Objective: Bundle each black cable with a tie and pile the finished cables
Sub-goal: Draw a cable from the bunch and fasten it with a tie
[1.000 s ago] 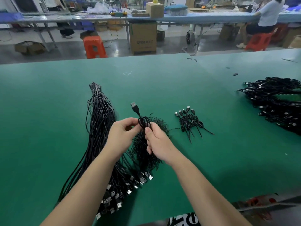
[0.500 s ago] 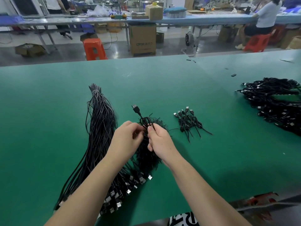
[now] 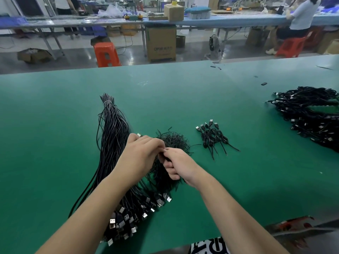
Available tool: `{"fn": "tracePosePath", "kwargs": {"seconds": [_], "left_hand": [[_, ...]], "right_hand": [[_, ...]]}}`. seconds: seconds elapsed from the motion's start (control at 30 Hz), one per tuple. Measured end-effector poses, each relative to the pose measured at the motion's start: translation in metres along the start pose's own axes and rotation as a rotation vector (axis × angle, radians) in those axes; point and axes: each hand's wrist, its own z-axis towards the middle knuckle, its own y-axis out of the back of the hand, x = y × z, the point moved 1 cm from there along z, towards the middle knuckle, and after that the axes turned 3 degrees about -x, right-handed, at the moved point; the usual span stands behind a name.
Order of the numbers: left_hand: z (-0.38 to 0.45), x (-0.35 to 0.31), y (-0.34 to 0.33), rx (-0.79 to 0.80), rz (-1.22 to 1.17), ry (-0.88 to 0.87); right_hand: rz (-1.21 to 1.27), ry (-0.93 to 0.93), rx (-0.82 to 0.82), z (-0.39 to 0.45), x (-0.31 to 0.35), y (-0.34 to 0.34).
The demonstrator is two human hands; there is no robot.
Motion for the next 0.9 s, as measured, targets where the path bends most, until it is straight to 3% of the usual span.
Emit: {"fn": "tracePosePath", "kwargs": {"seconds": [0.17,0.3,0.4,0.73,0.9], "left_hand": [[0.0,-0.005,-0.003,0.01,-0.192,0.288],[0.003,-0.001,-0.001,0.061,-0.209,0.307],[0.005,0.002,0.0,0.102,-0.295,0.431],[0.006,0.007,-0.002,0.214,-0.482,0.686],[0.004,0.009,0.0,0.25,-0.586,0.805]], "right_hand": [[-0.054,0.106,-0.067,0.002,-0.008,-0.003],[-0.56,0.352,-0.202,-0.001,-0.009,-0.004],[-0.749,0.443,-0.266,-0.003,-0.007,-0.003],[-0.819,0.693,-0.513,-0.009,-0.007,-0.01],[-0.877,0.797,-0.552,-0.01,-0.007,-0.011]]}}
